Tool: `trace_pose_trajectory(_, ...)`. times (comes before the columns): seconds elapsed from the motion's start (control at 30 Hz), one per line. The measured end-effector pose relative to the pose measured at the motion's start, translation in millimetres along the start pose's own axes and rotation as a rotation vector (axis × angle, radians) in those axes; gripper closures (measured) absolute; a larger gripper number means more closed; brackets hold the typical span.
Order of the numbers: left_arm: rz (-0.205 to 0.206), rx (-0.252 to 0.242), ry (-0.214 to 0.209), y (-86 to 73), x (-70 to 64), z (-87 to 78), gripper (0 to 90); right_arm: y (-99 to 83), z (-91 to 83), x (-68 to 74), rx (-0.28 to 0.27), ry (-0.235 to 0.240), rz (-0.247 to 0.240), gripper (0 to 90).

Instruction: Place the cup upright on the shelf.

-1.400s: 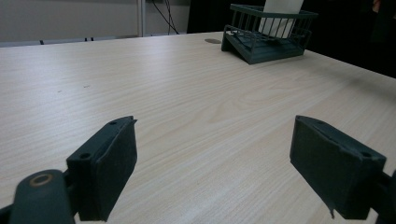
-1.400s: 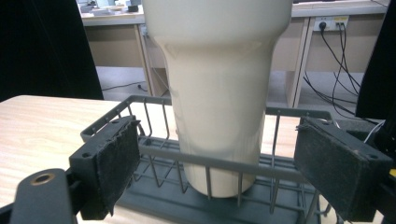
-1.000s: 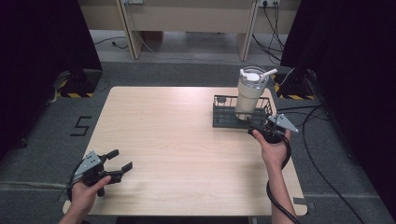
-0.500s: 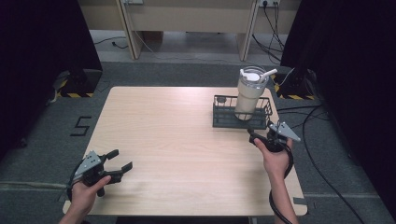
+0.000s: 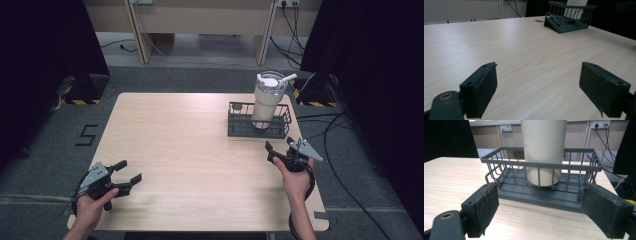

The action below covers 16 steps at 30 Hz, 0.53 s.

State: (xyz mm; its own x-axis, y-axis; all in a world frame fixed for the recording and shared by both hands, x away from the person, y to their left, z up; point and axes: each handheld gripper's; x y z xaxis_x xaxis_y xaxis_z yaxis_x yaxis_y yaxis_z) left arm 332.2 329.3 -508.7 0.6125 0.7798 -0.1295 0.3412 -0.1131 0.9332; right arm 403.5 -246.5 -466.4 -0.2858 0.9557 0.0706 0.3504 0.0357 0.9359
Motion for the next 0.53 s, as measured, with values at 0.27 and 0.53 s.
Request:
trace_pose_trajectory(0.27, 0.002, -0.001, -0.001, 0.3, 0.1, -0.2, 14.4, -7.9, -1.8, 1.5, 0.003, 0.001, 0.001, 15.2)
trace_pose_trajectory(0.53, 0.017, 0.008, -0.008, 1.3, -1.8, 2.7, 14.4, -10.0, -2.5, -3.0, -0.004, -0.01, 0.001, 15.1)
Point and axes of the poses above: each handheld gripper's, and its own axes: z roughly forward along the jaws, y roughly out of its top, x roughly to its left, and after that the axes turned 5 degrees about x, right-handed
